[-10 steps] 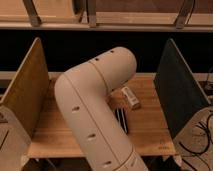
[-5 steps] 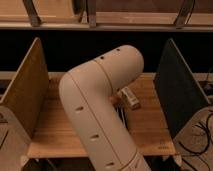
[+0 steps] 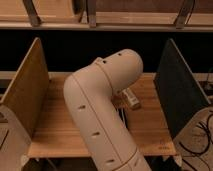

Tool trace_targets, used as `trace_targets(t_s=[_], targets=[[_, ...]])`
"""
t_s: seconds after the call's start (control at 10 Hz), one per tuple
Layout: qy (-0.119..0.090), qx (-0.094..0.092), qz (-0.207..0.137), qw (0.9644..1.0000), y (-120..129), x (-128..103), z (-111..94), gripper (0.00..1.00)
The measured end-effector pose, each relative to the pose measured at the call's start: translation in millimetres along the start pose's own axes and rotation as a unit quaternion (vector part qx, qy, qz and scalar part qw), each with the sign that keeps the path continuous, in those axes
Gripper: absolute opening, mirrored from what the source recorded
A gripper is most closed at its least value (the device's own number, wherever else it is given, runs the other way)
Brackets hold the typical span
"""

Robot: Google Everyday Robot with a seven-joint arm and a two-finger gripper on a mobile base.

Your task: Drag the ceramic bowl in a circle

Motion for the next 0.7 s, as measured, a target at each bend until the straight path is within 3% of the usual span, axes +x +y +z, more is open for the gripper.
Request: trace_targets(t_s=[0.7], targets=[[0.000,0.001,0.001,1.0000,-1.6,0.0,0.7,0.77]])
